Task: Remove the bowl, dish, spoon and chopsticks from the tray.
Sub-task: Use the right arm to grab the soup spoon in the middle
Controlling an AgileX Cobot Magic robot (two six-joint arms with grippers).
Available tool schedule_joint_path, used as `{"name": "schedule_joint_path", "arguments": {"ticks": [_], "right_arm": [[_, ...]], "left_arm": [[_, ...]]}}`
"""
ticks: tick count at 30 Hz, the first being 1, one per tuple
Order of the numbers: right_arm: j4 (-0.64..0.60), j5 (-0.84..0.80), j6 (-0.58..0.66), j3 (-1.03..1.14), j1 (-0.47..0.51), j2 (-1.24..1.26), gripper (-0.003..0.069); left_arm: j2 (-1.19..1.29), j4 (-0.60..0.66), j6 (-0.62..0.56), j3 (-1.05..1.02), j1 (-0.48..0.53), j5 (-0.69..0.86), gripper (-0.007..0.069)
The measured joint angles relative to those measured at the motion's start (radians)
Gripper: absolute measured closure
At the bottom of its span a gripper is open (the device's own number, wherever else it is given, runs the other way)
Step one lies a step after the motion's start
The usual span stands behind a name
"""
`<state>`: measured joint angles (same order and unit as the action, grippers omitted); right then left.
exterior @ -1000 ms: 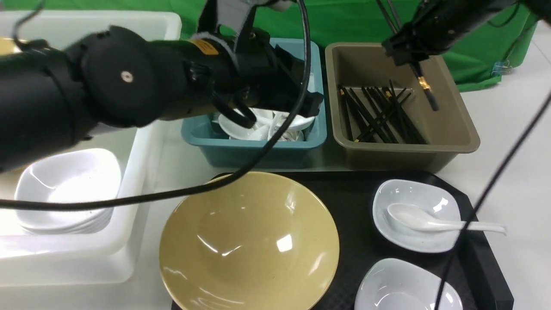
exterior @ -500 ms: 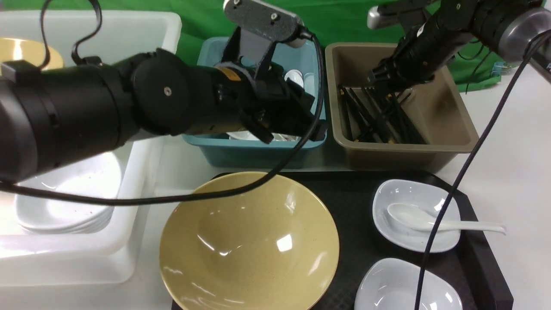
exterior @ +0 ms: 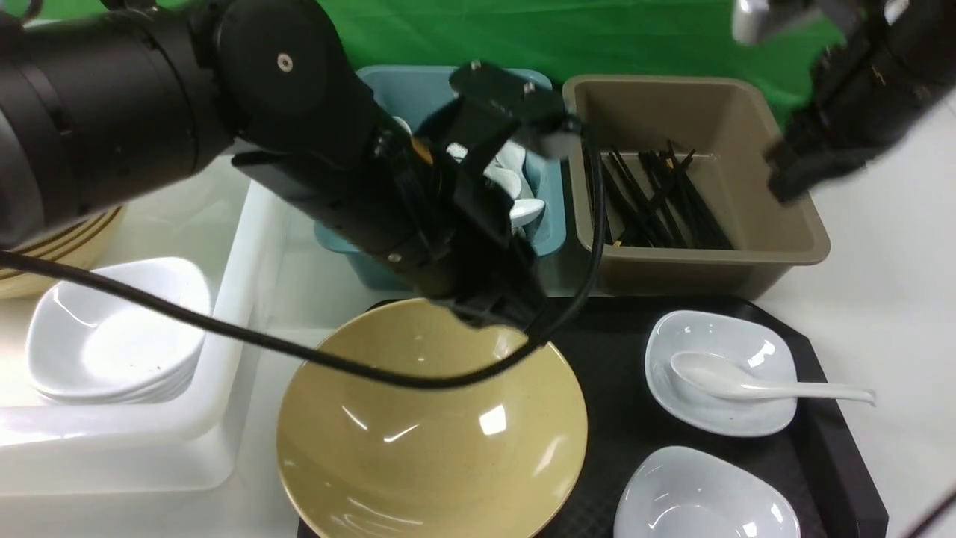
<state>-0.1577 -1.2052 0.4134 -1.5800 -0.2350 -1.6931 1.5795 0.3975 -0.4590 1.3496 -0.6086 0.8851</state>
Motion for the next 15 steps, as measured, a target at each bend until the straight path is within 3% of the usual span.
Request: {"name": "schedule_joint_path", "arguments": {"ticks": [7, 15], "right_arm": [[0.006, 0.177, 0.17, 0.31, -0.013, -0.009, 0.0266], [0.083, 0.263, 0.191, 0.339, -0.013, -0.129, 0.0234]], "left_arm": [[0.0, -0.007, 0.005, 0.0, 0.0, 0.017, 0.063], [0.0, -0.008, 0.007, 0.0, 0.0, 0.004, 0.063]]}}
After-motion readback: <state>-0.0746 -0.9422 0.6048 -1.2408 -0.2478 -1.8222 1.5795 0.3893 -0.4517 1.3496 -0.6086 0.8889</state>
